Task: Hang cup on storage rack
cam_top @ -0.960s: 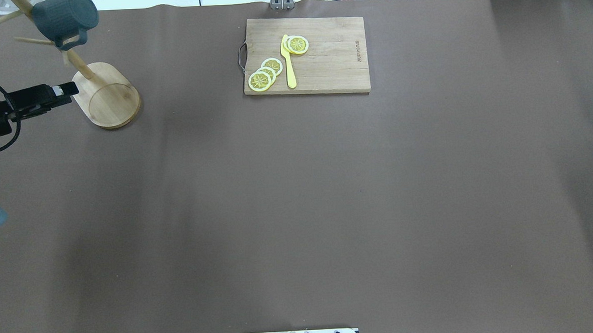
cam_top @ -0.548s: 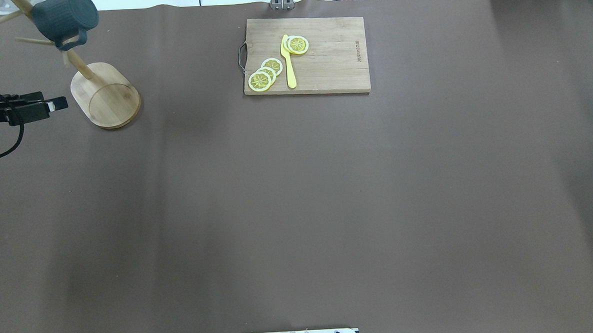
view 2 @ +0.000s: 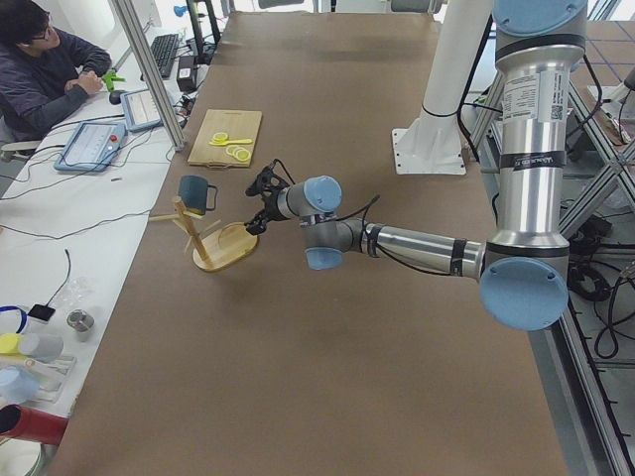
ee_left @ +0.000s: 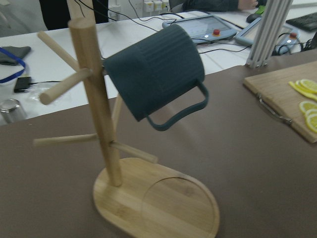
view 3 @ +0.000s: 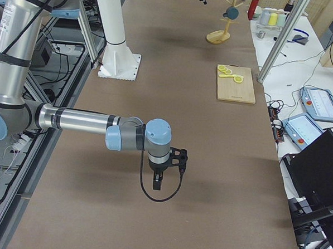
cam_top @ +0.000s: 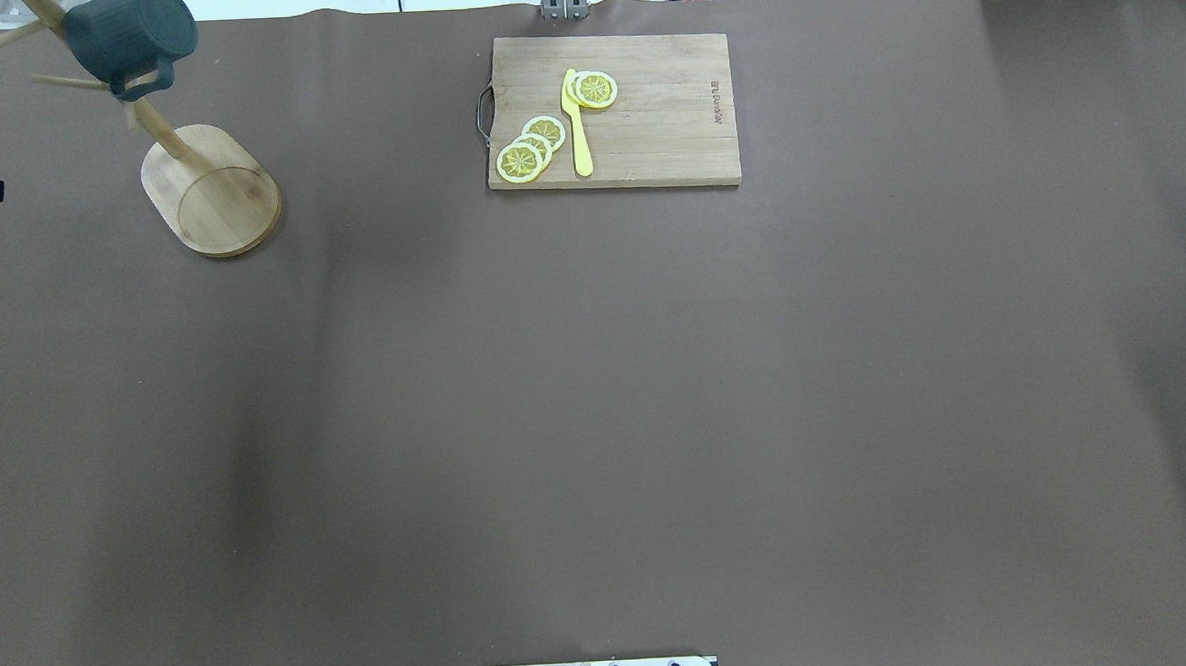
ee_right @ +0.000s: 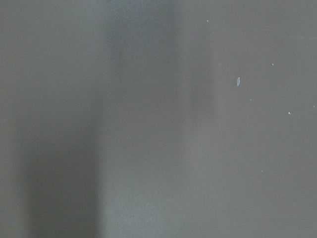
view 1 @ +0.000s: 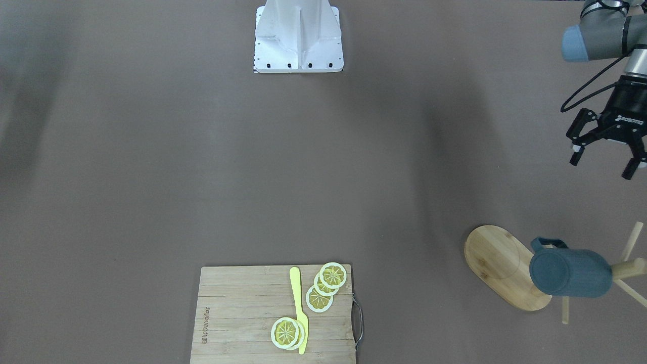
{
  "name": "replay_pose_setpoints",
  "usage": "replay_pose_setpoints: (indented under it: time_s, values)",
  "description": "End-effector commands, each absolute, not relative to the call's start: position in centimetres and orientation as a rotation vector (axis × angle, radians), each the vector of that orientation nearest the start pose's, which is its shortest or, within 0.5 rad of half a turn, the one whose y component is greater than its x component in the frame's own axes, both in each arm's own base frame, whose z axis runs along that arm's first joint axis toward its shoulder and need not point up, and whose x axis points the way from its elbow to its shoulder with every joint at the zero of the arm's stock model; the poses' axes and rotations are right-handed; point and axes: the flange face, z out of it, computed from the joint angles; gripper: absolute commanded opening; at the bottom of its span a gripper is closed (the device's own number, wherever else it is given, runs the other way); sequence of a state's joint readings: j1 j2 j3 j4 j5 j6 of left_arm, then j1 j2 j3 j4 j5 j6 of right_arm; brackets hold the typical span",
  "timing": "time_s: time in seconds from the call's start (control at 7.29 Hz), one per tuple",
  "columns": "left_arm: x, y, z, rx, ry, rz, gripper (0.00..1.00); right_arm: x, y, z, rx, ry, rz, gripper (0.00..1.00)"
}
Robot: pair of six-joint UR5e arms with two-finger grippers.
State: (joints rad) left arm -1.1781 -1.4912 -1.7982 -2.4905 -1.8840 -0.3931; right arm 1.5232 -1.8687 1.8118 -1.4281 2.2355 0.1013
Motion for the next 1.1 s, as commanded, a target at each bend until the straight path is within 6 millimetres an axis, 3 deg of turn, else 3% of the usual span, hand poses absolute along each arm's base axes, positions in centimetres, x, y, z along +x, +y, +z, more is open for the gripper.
replay_pose_setpoints:
  time_s: [0.0, 0.14, 0.41, 0.96]
  values:
    - [2.7, -50.2, 49.9, 0.747, 0.437, 0.280, 0.99, 5.4, -37.5, 66.1, 0.032, -0.668, 0.022, 1.00]
    - [1.7, -50.5, 51.2, 0.645, 0.421, 0.300, 0.99, 5.4, -37.6, 66.1, 0.033, -0.668, 0.021, 1.00]
    - [1.9, -51.5, 52.1, 0.376, 0.508, 0.276, 0.99, 5.4, -37.6, 66.1, 0.035, -0.668, 0.019, 1.00]
    - [-0.2, -48.7, 59.4, 0.002, 0.569, 0.142, 0.99, 5.4, -37.5, 66.5, 0.028, -0.666, 0.020, 1.00]
